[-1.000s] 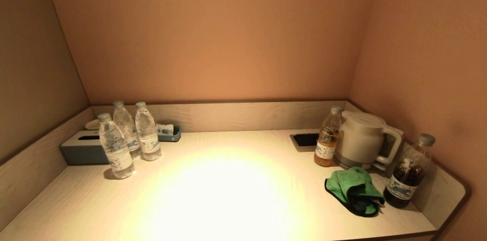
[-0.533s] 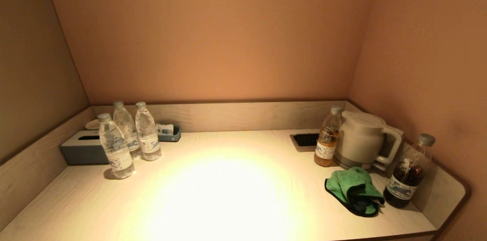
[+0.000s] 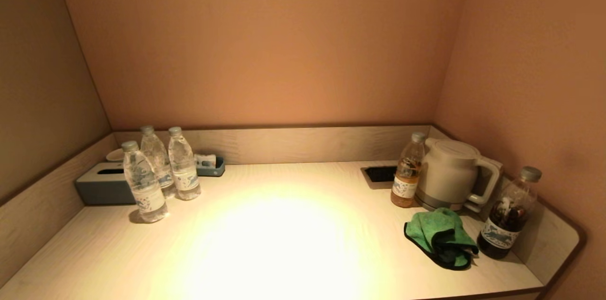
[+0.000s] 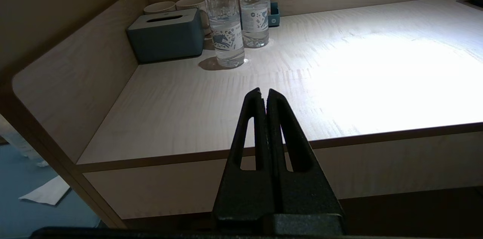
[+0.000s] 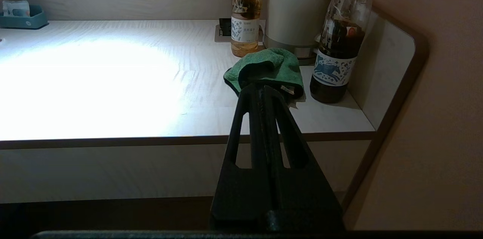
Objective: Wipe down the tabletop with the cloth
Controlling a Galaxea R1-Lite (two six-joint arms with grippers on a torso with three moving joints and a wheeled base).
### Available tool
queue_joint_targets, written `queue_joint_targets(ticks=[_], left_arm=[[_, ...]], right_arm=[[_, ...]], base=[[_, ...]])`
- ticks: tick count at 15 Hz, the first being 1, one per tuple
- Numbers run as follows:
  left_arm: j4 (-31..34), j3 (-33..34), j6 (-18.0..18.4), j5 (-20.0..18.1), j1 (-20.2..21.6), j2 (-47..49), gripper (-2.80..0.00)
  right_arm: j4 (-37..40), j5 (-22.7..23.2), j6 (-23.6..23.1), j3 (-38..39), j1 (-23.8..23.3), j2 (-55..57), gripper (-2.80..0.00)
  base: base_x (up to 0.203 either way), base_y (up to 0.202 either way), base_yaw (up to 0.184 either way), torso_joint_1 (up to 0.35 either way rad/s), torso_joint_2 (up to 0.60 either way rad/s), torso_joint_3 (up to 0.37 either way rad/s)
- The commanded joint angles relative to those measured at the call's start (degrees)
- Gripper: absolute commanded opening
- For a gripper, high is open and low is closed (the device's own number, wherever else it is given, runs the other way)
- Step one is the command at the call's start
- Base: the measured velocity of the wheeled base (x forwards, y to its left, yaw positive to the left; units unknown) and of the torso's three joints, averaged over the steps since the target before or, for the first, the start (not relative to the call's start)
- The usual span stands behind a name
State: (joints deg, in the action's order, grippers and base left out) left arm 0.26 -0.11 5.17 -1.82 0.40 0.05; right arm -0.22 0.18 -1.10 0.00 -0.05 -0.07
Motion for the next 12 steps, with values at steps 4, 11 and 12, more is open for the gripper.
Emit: queue_joint_targets(ticks=[4,11,12], left_arm=[[0.0,0.0,0.0,0.0,-0.1,0.0,-2.8],[0.0,0.0,0.0,0.0,0.0,0.0,-2.8],[0.0,0.0,0.0,0.0,-0.1,0.0,-2.8]], right_arm=[[0.0,0.0,0.0,0.0,0.0,0.1,-2.8],[0.0,0.0,0.0,0.0,0.0,0.1,-2.8],[0.0,0.0,0.0,0.0,0.0,0.1,-2.8]], base=[[0.0,0.0,0.0,0.0,0.0,0.0],[0.0,0.0,0.0,0.0,0.0,0.0],[0.0,0.0,0.0,0.0,0.0,0.0]])
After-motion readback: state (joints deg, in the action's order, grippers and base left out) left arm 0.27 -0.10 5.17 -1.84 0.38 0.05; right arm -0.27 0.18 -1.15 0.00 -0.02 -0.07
